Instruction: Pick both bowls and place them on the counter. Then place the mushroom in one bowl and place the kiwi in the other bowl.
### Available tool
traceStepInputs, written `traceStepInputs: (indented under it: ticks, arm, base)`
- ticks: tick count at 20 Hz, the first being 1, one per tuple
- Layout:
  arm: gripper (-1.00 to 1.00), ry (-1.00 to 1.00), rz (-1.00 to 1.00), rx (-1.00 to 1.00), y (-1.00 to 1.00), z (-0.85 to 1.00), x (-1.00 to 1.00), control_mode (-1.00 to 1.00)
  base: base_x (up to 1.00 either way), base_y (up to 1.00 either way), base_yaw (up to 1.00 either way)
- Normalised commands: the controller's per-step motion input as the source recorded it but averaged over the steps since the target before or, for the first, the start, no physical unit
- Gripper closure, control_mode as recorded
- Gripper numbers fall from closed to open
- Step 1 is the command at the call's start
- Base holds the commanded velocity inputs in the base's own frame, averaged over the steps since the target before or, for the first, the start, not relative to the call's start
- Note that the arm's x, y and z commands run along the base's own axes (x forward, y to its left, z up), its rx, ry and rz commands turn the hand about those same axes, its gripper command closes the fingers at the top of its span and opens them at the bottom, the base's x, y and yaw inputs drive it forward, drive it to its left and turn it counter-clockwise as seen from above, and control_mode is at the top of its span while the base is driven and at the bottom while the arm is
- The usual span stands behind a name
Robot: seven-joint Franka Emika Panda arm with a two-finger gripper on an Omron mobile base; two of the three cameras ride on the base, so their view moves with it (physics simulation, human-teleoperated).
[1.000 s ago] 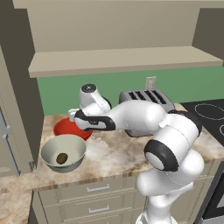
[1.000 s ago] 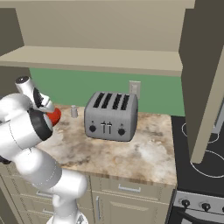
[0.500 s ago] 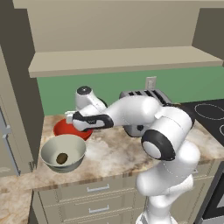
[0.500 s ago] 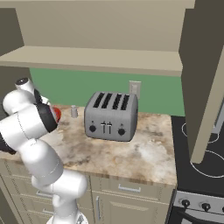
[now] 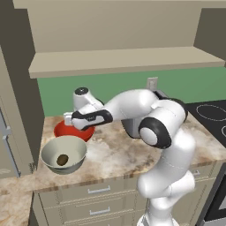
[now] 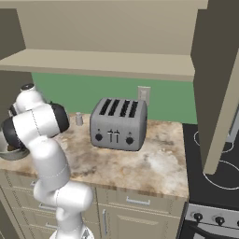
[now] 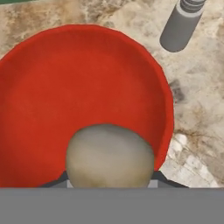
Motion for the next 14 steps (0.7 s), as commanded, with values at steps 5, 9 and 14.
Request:
traceStepInputs:
  ticks: [5,9,14]
  arm:
    - [1.00,0.09,-0.03,0.00,0.19,-0.14,0.18,-1.00]
    - [1.00,0.04,-0.02,0.00,0.18,-0.13,0.13,-1.00]
    - [1.00,0.05,-0.03,0.00,0.14,-0.16,0.11,-1.00]
  base:
    - [0.00,0.00,0.00]
    - [0.00,0.00,0.00]
    - [0.00,0.00,0.00]
